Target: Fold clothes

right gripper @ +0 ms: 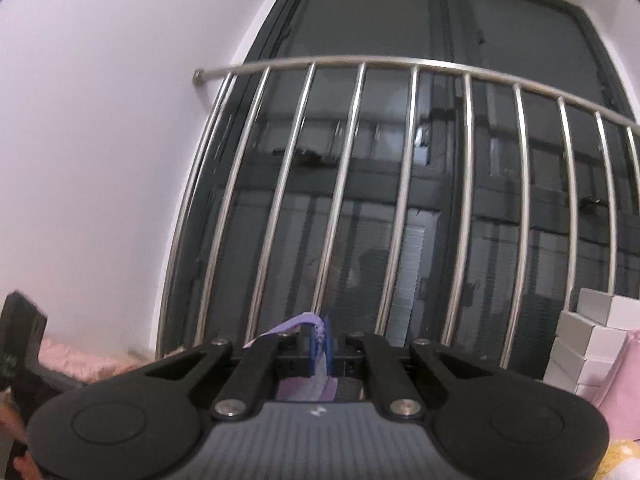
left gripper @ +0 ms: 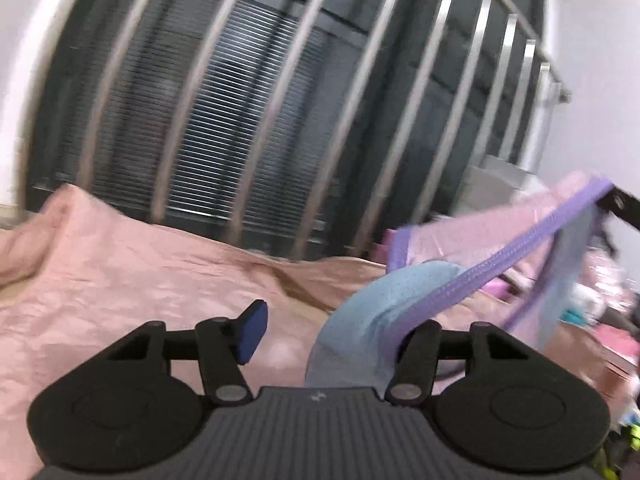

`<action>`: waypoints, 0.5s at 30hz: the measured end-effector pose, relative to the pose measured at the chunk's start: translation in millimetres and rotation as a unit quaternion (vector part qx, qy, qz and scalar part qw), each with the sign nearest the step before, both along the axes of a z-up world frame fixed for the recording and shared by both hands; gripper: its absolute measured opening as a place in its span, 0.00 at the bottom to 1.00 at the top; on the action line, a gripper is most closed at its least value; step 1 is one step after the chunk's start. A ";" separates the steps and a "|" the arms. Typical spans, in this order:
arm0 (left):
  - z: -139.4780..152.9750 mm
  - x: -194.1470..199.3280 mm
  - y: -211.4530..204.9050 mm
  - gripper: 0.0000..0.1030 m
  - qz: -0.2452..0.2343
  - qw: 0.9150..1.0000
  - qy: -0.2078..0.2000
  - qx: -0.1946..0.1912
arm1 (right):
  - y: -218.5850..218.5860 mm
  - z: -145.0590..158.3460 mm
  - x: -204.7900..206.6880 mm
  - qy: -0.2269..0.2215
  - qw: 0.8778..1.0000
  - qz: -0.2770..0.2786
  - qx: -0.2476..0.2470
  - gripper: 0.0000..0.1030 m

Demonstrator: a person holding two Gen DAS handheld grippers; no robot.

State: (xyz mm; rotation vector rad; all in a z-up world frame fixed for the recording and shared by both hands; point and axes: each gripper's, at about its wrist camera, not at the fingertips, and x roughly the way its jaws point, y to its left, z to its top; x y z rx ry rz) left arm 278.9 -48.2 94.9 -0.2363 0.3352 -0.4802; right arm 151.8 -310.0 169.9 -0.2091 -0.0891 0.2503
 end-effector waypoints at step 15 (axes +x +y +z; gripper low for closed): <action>4.9 4.6 -9.9 0.44 0.041 0.996 0.028 0.073 | 46.3 -6.3 15.3 0.030 0.997 -0.027 -0.061 0.04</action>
